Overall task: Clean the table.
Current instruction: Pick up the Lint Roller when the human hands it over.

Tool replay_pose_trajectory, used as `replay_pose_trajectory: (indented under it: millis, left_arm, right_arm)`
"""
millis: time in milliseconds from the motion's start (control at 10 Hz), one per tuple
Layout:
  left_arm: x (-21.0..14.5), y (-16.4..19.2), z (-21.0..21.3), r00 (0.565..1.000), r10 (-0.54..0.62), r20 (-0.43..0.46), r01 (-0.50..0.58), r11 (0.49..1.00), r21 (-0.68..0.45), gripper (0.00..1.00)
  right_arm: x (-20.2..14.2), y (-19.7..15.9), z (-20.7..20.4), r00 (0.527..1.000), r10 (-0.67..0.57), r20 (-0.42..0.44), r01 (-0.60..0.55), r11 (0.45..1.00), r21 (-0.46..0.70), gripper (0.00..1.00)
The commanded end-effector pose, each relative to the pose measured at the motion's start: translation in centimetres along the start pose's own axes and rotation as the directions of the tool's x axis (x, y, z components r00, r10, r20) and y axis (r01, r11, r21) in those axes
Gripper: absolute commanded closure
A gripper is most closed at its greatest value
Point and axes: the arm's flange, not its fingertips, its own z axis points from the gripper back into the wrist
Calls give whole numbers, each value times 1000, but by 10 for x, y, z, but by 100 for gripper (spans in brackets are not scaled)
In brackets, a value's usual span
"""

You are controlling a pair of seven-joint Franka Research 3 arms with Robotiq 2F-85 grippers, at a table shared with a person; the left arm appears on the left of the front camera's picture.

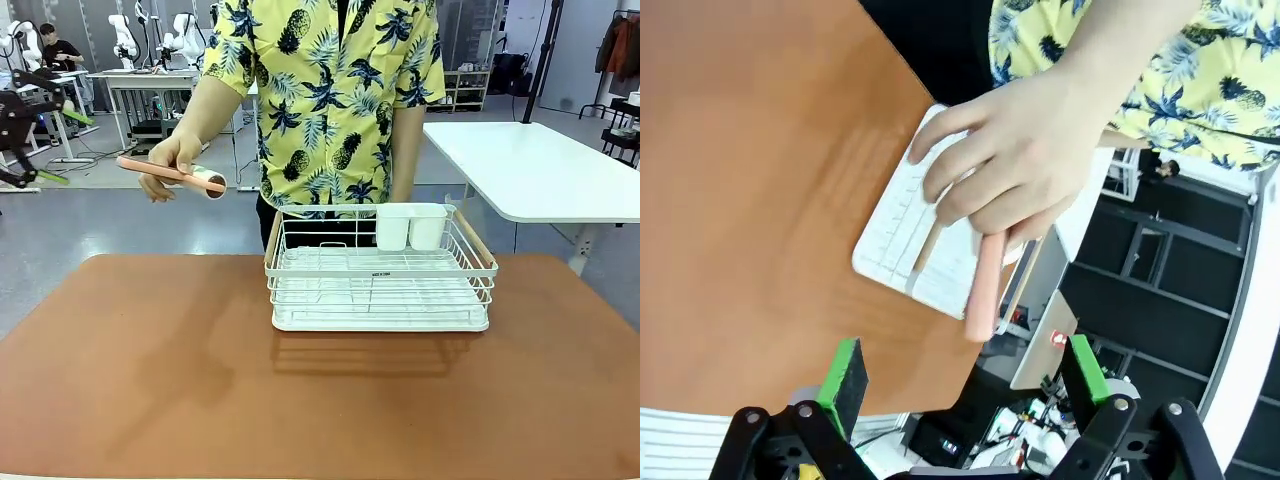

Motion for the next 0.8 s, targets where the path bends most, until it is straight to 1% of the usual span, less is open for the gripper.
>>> replay_pose_trajectory:
  millis: [0,200,400,600,700]
  left_arm:
    - [-12,-3,-19,996,34,80,-30,998,-49,0]
    - [-20,-1,-42,994,67,82,-64,997,-49,0]
    - [-26,2,-60,995,43,90,-40,998,-38,0]
    - [-25,8,-74,993,44,108,-42,999,-24,0]
    - [-23,10,-77,993,59,98,-56,998,-34,0]
  right_arm:
    - [-2,2,3,1000,13,-8,-13,1000,4,0]
    - [-2,2,3,1000,13,-8,-13,1000,4,0]
    - [-2,2,3,1000,13,-8,-13,1000,4,0]
    - [-2,2,3,1000,13,-8,-13,1000,4,0]
    - [-2,2,3,1000,13,-8,-13,1000,4,0]
